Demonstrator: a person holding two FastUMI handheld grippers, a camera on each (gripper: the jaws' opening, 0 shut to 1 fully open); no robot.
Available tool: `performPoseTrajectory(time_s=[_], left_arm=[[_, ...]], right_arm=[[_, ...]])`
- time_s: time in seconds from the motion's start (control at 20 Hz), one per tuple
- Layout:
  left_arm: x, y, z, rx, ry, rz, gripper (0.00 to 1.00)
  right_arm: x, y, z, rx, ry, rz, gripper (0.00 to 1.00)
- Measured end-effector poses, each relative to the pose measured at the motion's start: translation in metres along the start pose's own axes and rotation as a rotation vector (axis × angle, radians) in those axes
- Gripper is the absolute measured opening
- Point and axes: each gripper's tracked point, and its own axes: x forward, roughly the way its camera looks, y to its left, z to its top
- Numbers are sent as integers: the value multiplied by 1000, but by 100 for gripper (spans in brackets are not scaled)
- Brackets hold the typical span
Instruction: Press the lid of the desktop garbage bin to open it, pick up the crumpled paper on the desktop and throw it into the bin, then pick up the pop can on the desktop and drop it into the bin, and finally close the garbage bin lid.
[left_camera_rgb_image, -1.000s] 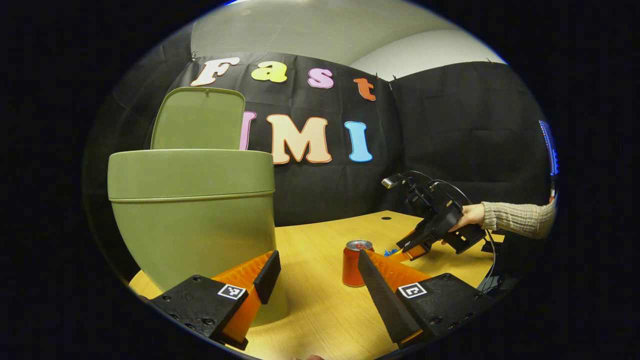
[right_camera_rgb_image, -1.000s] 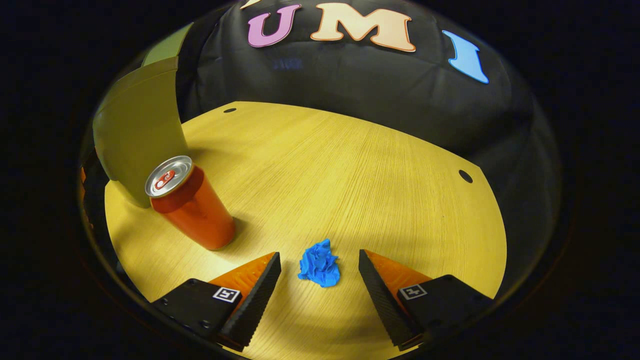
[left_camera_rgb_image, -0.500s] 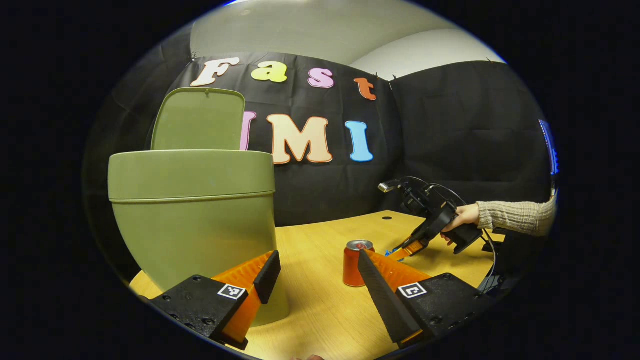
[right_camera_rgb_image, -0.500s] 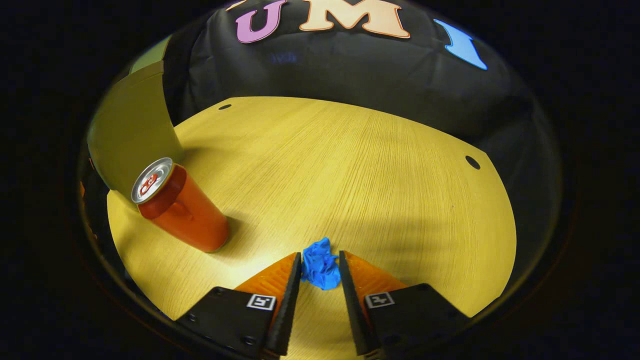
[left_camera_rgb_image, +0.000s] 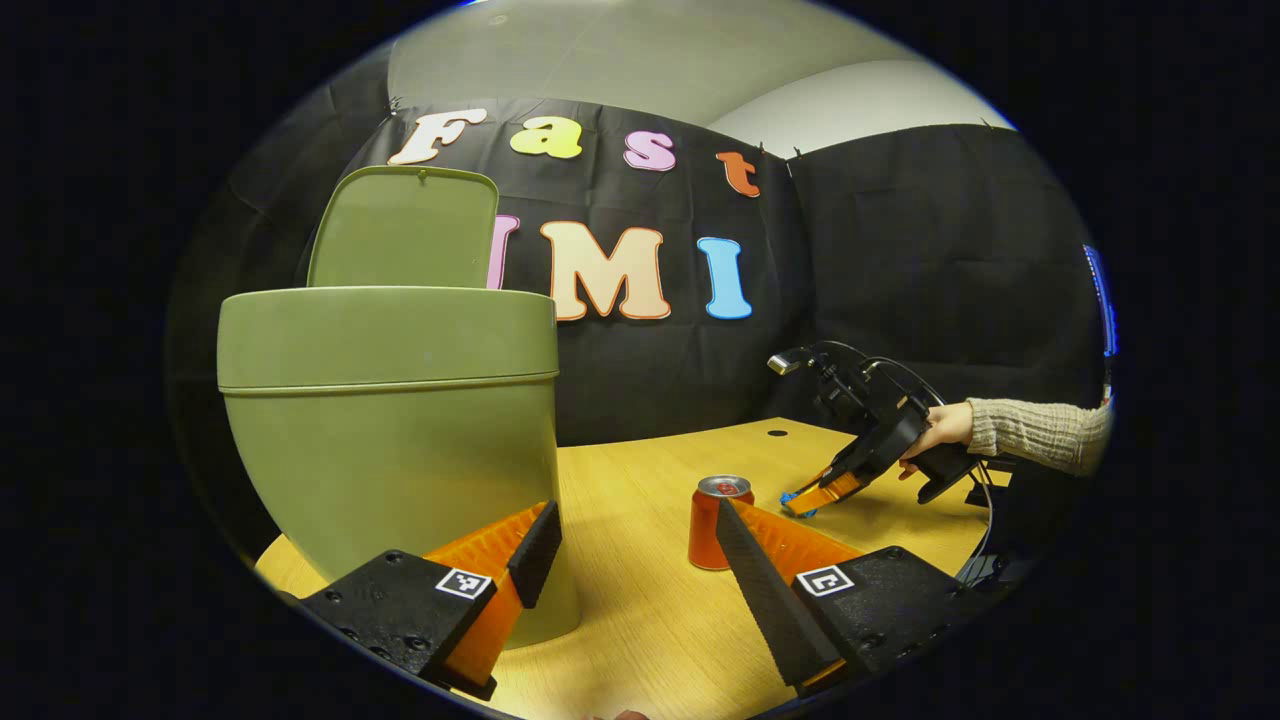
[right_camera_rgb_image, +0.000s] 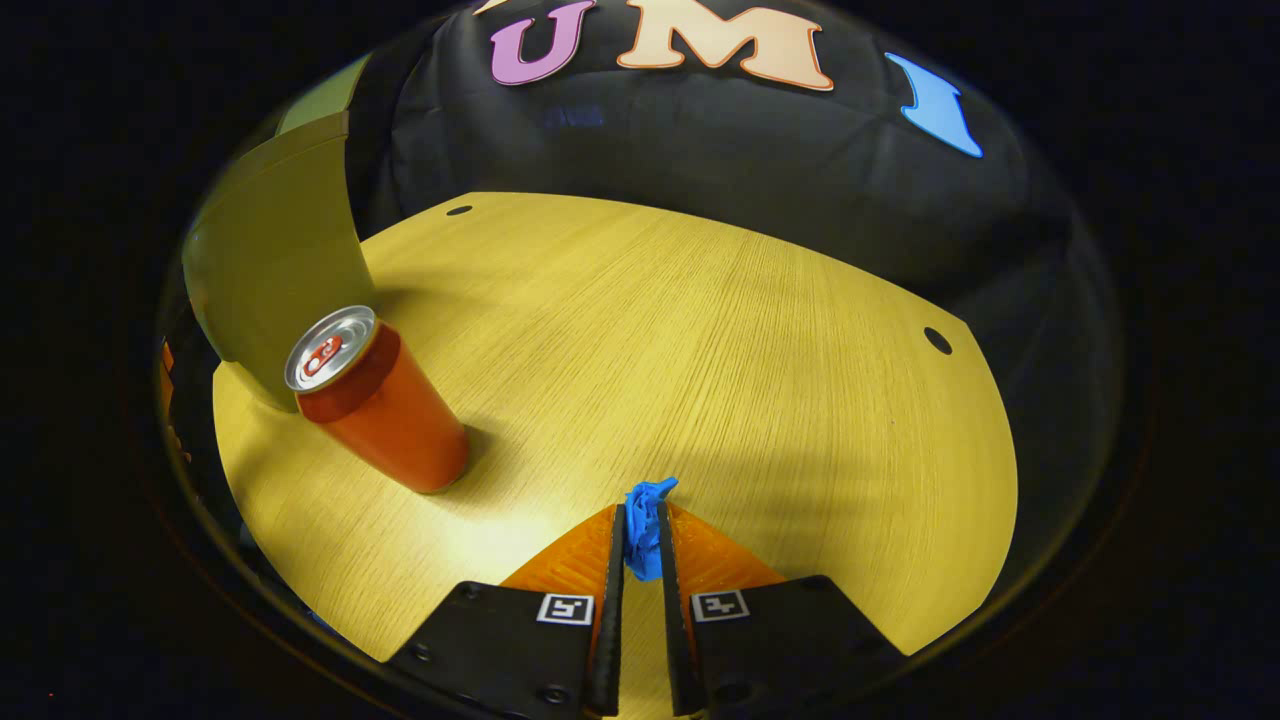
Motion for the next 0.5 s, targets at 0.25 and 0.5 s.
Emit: performPoseTrajectory(time_s=[0.25,0.5], left_arm=[[-2,-7,2,9,-4,-17,94],[-4,-20,2,10,0,-48,94]], right_arm=[[-29,1,19,7,-45,15,22],[-64,10,45,-31,-99,5,21]])
